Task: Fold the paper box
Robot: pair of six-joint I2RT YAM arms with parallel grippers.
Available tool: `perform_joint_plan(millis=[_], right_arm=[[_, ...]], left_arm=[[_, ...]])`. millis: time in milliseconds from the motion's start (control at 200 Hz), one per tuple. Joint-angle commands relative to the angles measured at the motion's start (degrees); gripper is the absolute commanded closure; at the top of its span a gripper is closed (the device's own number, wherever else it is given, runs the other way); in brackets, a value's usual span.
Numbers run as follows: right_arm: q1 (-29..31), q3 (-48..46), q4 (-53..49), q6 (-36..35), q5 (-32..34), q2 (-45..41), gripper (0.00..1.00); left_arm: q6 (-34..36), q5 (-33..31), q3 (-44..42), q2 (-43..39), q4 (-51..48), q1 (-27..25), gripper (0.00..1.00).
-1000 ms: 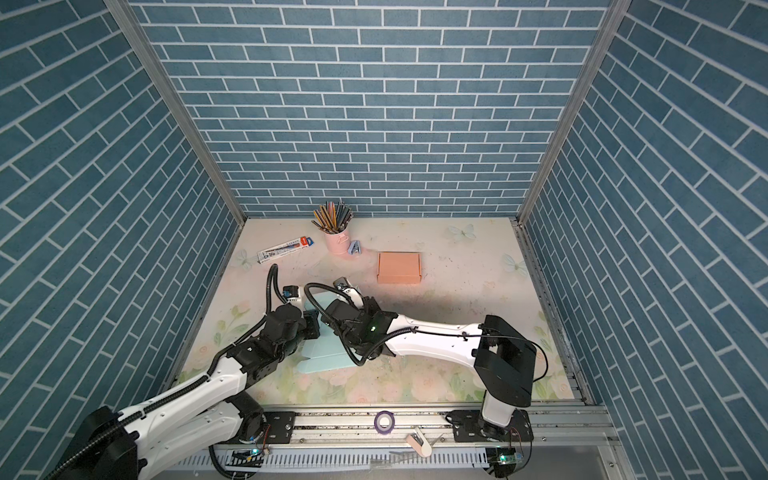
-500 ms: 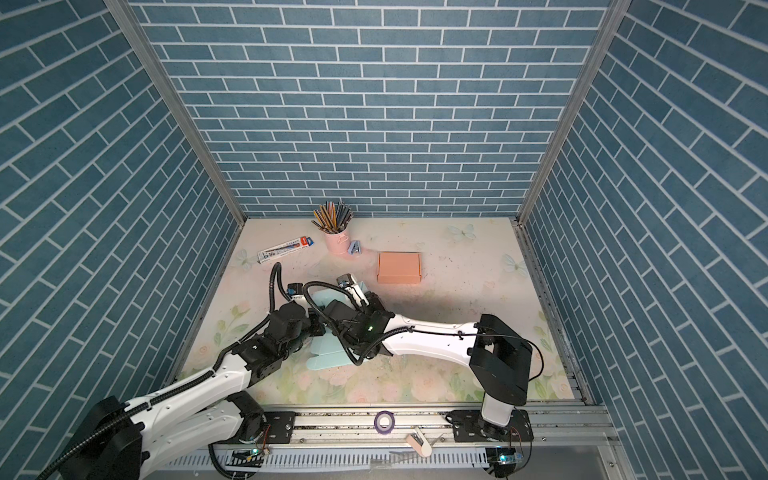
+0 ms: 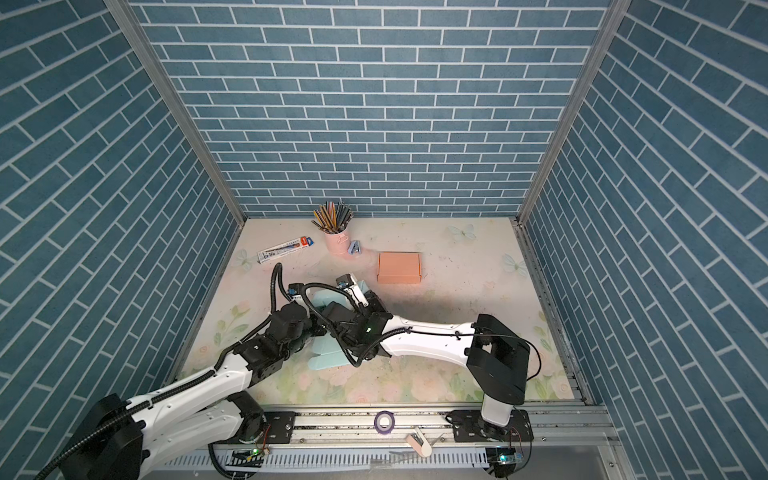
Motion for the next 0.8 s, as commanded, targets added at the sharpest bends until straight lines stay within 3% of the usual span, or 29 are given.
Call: perform_joint_plan(millis=[0, 155, 360, 795], right_arm=[[-0.96, 0.72, -2.83, -2.57, 4.24, 2.17, 0.93], [-0.99, 0.97, -3.02, -3.34, 5.28, 2.81, 0.95], [-0.60, 1.53, -2.85, -3.75, 5.91, 3.52, 0.79], [0.41, -0.37, 0.33, -4.12, 5.95, 1.35, 0.74]], left_arm=[[1.03, 1.19, 1.03, -1.01, 1.93, -0.97, 0.91], [0.98, 1.18, 0.92, -1.03, 2.06, -1.01, 0.91], [0.85, 1.17, 0.93, -0.70, 2.40, -1.01, 0.91], [0.77, 0.61, 0.50, -0.55, 2.35, -1.01, 0.91]])
